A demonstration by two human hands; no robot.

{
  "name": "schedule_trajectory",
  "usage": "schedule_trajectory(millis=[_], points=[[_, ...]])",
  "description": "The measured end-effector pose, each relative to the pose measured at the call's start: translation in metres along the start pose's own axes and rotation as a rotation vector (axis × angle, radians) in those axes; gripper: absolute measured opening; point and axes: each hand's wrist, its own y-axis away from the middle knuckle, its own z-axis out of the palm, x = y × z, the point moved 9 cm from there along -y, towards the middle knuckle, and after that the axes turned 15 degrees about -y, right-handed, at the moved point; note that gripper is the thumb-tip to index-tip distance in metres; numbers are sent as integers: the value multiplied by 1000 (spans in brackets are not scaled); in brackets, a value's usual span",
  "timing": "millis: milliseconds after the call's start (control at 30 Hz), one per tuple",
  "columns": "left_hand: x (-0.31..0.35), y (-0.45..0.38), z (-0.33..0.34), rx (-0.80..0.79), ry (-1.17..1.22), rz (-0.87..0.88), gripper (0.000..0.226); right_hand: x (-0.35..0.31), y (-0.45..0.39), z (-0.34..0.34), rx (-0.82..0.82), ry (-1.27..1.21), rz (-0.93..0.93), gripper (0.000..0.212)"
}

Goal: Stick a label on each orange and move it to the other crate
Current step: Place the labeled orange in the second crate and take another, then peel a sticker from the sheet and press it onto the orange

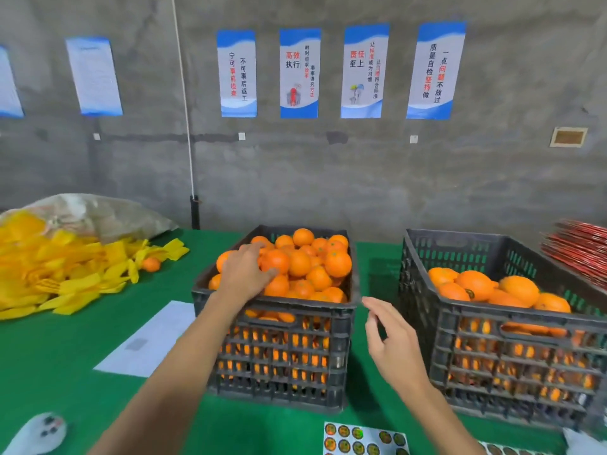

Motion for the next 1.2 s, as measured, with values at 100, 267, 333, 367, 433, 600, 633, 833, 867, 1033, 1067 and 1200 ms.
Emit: schedule_trajectory(millis=[100,267,333,367,433,600,633,833,867,1033,1067,1200], points=[[9,-19,9,-77,-96,75,77,0,4,4,26,-38,31,32],[20,-41,28,-164,-159,35,85,6,16,-7,40,-18,69,31],[24,-40,27,-114,-133,29,73,10,21,-15,59,-13,89,31],[26,-38,21,-58,-93,27,67,12,24,-18,72,-14,101,30],[31,-27,3,104,46,38,55,15,29,-23,88,-10,119,30],[58,36,-24,202,691,22,64,22,39,-26,97,-45,177,27],[67,55,-20,151,839,25,64,23,44,-25,91,-47,192,27],[110,165,32,-103,1302,33,51,37,81,-22,87,-73,286,27],[113,180,44,-130,1298,37,53,41,88,-22,94,-83,296,26],[123,225,111,-319,1268,-42,35,64,121,-9,-8,-35,395,23],[121,229,124,-346,1252,-72,29,70,129,-3,-68,-7,421,24],[106,243,181,-458,1229,-246,21,91,157,26,-393,150,468,28]])
